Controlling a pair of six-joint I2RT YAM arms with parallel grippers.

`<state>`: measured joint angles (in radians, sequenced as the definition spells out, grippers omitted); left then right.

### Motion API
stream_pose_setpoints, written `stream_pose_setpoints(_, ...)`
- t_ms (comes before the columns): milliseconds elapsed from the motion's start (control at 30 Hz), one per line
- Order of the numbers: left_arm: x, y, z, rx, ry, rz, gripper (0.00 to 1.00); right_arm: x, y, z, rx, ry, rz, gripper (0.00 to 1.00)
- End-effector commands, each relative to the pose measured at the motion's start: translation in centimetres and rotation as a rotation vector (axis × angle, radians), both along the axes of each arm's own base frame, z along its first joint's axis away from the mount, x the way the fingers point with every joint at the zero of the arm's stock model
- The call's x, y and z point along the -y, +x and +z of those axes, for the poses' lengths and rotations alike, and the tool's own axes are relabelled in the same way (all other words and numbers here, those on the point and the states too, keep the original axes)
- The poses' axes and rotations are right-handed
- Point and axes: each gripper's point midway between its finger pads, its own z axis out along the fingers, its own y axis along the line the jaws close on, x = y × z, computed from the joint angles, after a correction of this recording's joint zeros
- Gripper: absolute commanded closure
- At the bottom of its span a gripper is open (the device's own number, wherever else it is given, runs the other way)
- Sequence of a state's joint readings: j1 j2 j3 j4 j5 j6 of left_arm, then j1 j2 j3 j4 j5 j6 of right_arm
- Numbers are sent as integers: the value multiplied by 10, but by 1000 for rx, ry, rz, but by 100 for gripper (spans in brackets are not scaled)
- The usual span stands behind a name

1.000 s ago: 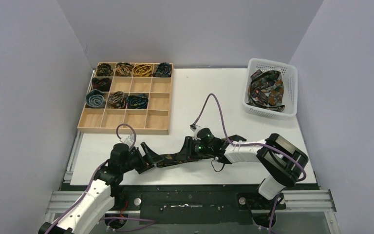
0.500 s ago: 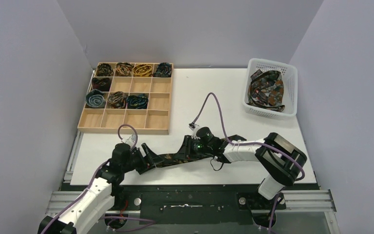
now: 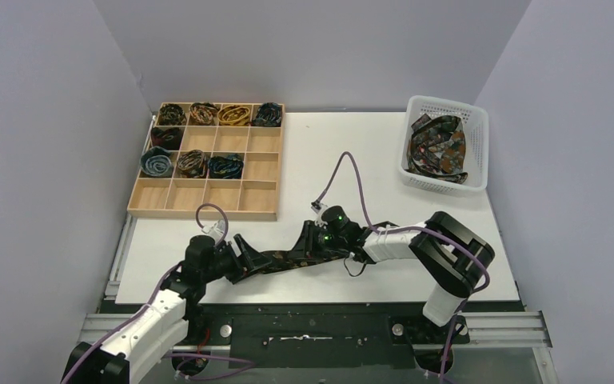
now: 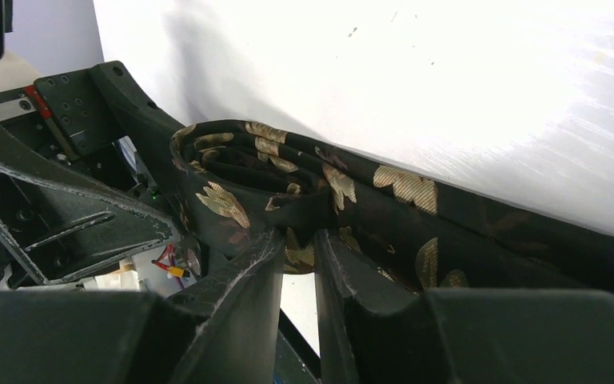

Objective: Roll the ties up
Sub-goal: Roll the tie at the center of the board.

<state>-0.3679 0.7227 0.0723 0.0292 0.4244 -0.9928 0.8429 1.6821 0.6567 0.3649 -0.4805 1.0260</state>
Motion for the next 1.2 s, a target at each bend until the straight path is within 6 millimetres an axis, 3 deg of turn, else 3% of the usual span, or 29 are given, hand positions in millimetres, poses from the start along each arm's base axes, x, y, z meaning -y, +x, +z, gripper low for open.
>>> stream_pose_setpoints(0,4,6,7,47,-19,-10,31,-11,10,11,19,38,7,77)
stream_pose_setpoints(367,0,9,-2,28,0,29,34,-10,10,3,8,6,12,78)
stream_pose_setpoints(500,-3,15,0,25,-4,77,27,-9,8,-1,-5,-1,12,78)
stream_pose_setpoints(667,-6,21,-1,6,-19,137,26,-9,8,-1,-4,3,13,78)
stream_pose_setpoints(1167,2,13,-9,20,-8,69,32,-12,7,-4,-22,5,19,78)
